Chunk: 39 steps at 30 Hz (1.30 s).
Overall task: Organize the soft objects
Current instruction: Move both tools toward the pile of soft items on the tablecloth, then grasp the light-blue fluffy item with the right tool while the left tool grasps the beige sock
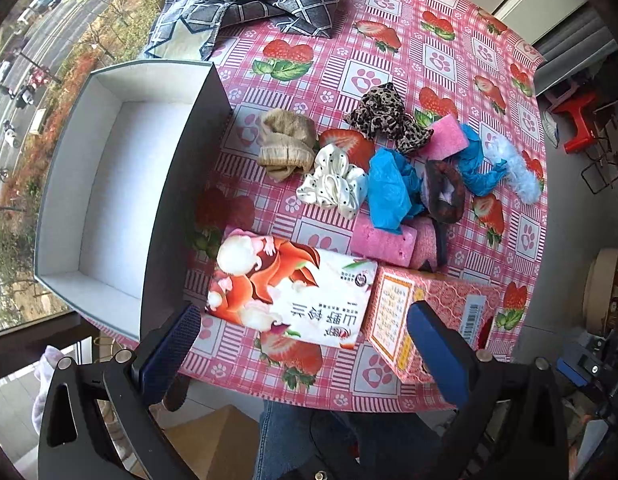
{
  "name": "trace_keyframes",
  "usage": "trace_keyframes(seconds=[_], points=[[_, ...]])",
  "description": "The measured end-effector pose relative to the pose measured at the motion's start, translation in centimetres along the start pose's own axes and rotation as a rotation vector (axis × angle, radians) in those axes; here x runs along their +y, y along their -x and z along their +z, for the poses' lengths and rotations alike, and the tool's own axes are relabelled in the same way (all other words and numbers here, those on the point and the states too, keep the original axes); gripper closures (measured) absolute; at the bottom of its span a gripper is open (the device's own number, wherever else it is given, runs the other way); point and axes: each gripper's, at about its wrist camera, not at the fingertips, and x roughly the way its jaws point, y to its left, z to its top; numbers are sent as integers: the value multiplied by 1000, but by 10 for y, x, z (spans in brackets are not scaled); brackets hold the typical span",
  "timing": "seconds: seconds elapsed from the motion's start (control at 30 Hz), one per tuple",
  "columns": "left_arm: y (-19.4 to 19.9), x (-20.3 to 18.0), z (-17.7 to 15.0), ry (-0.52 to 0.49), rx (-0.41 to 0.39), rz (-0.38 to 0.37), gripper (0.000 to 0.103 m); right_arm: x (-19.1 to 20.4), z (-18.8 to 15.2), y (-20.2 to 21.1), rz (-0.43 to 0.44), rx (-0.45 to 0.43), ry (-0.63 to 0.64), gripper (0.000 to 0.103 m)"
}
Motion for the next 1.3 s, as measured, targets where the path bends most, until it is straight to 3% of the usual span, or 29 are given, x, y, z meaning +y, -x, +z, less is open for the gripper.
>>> trace_keyframes(seconds=[0.27, 0.53, 0.77, 1.1, 1.3], points=[[-41, 4, 66, -94, 28, -37, 0, 17, 15, -16, -55, -40, -41, 0], [-84, 4, 102, -112, 102, -44, 0, 19, 24, -33, -87, -35, -97, 0], [-102, 5, 120, -103, 102, -39, 0, 24, 39, -46, -103, -25, -83, 0], [-127, 9, 133, -86, 126, -21, 0, 26, 91, -72, -143, -15, -42, 0], [-140, 16, 134, -74, 132, -10, 0, 2, 126, -75, -167, -82, -139, 0]])
